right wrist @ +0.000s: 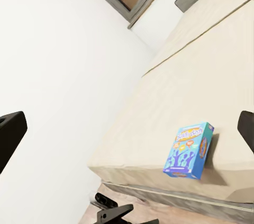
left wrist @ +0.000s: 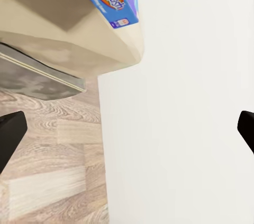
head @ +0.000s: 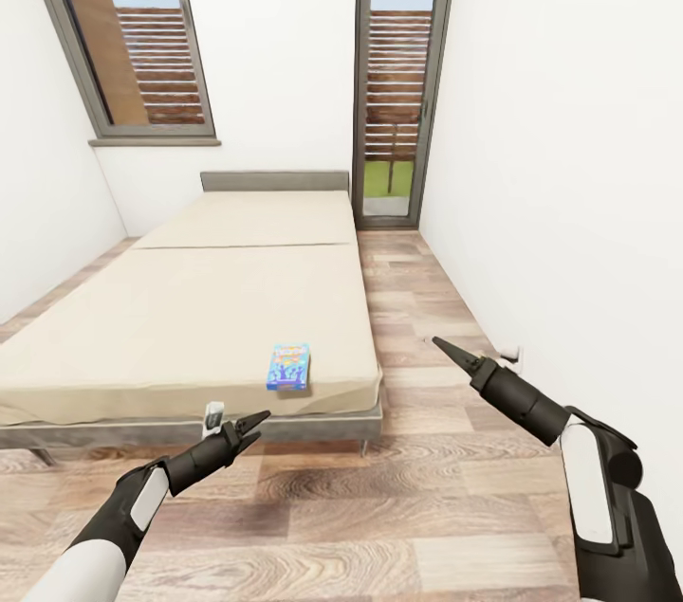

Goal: Put all the toys in the child's room - the three board games (two on the bed and one on the table), the two jigsaw puzzles on the table, and the tennis ball on the table - inside the toy box on the table in the child's room.

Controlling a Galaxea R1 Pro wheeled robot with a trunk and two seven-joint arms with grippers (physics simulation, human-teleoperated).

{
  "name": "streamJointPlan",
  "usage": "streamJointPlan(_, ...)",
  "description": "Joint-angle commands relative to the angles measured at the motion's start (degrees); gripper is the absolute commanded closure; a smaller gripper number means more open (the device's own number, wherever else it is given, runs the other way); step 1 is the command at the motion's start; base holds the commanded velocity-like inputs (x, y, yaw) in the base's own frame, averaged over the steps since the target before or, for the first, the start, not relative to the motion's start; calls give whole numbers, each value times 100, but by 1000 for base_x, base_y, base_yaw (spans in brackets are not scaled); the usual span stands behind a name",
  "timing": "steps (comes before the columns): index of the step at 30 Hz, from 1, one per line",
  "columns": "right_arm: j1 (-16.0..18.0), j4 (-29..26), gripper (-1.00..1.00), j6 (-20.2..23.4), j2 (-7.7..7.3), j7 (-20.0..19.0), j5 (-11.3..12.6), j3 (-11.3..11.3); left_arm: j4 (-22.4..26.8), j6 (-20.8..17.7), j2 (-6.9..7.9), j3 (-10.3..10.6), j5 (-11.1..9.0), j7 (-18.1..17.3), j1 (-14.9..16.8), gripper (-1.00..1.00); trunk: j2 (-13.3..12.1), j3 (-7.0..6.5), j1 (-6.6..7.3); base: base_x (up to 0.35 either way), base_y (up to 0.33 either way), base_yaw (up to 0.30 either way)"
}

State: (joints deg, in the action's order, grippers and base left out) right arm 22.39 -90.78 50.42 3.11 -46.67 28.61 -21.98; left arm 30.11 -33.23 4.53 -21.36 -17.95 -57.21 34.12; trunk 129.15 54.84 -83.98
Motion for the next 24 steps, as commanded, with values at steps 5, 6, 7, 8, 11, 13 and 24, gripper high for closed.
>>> streamJointPlan(5,-22,4,-100,19,-124,-514,-5,-57,85,-40,1,-10,-30,-41,45,-100,204,95,-109,0,0,0)
streamJointPlan(6,-24,5,-100,18,-139,-601,-5,-59,104,-37,0,-11,-31,-46,50,-100,244,113,-131,0,0,0)
streamJointPlan(7,-26,5,-100,16,-151,-688,-5,-61,123,-33,-3,-13,-31,-51,54,-100,284,131,-153,0,0,0)
streamJointPlan(8,-28,5,-100,13,-167,-846,-5,-66,154,-25,-8,-14,-32,-66,59,-100,324,149,-175,0,0,0)
streamJointPlan(11,-31,6,-100,13,-190,-1062,-5,-73,232,6,-38,-9,-32,-86,65,-100,445,203,-241,0,0,0)
streamJointPlan(13,-32,7,-100,12,-196,-1119,-5,-75,306,25,-82,-6,-33,-92,66,-100,525,239,-285,0,0,0)
streamJointPlan(24,-33,7,-100,12,-196,-1204,-62,-52,558,38,-201,15,-24,-154,69,-100,766,347,-417,0,0,0)
